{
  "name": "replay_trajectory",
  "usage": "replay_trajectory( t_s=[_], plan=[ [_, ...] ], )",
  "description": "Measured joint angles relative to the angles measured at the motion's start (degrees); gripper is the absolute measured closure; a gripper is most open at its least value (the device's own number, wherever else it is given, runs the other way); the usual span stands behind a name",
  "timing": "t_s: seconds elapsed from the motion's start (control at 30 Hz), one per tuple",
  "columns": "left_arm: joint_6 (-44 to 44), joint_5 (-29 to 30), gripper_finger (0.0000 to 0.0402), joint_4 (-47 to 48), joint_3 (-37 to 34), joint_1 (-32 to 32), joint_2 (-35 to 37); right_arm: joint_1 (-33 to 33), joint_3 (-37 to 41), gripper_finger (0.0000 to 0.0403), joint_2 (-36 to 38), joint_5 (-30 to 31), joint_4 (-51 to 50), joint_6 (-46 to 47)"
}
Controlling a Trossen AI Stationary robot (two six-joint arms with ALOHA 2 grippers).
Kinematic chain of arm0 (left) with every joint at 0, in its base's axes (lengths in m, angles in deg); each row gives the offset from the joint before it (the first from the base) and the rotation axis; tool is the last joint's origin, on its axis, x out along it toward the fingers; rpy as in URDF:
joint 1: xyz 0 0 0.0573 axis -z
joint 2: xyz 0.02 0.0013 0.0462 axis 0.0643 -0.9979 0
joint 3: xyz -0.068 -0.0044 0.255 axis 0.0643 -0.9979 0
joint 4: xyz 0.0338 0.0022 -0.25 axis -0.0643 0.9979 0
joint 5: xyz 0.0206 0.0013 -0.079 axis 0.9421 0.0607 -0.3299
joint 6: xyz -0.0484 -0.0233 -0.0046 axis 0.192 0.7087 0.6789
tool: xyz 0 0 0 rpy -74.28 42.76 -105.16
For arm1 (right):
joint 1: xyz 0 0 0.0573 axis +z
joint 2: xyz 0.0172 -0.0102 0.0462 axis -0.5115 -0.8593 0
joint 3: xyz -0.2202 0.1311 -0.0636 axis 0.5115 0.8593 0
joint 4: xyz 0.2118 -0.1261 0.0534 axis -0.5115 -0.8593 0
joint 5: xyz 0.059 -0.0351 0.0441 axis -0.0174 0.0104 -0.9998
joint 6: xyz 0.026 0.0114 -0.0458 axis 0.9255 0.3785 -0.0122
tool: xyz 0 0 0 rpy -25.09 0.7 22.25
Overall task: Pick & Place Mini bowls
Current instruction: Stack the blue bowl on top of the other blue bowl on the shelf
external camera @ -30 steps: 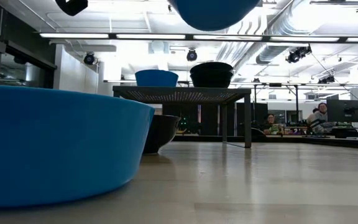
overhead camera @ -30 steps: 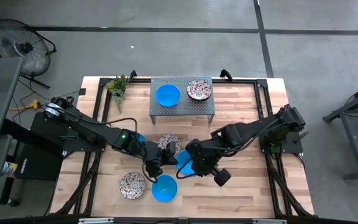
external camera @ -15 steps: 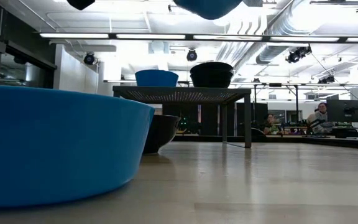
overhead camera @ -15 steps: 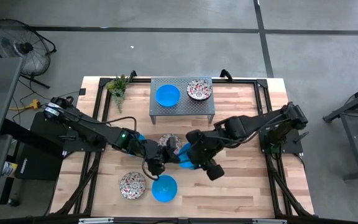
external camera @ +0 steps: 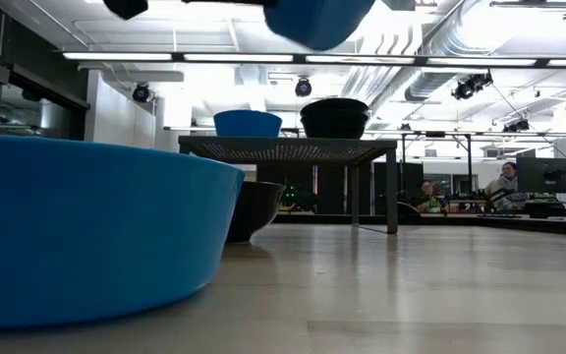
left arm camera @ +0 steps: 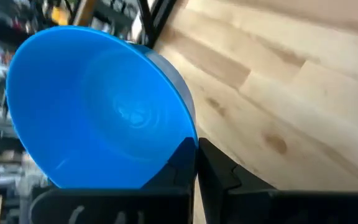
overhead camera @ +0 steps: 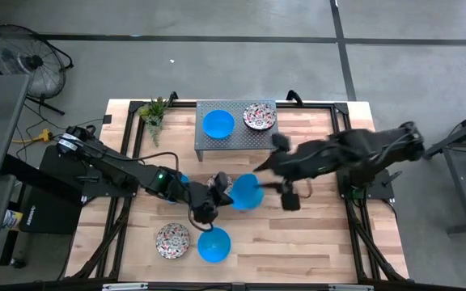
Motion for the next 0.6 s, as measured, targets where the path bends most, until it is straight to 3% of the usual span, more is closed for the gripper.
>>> replay_trajectory(
  t_s=[0.2, 0.43, 0.6],
  plan=[
    [4.6, 4.8, 0.0401, 9.4, 2.3, -0.6, 1.8, 1.8, 0.4, 0.0262, 6.8, 11.8, -8.3, 13.3],
    [8.1, 5.0, 0.0401, 35.2, 16.3, -5.0, 1.8, 3.2, 6.6, 0.0283, 11.8, 12.0, -12.8, 23.8],
    [8.0, 4.4, 0.0401, 47.0, 23.4, -9.8, 1.6, 4.5, 13.4, 0.0289, 12.8, 11.7, -12.7, 29.0]
  ],
)
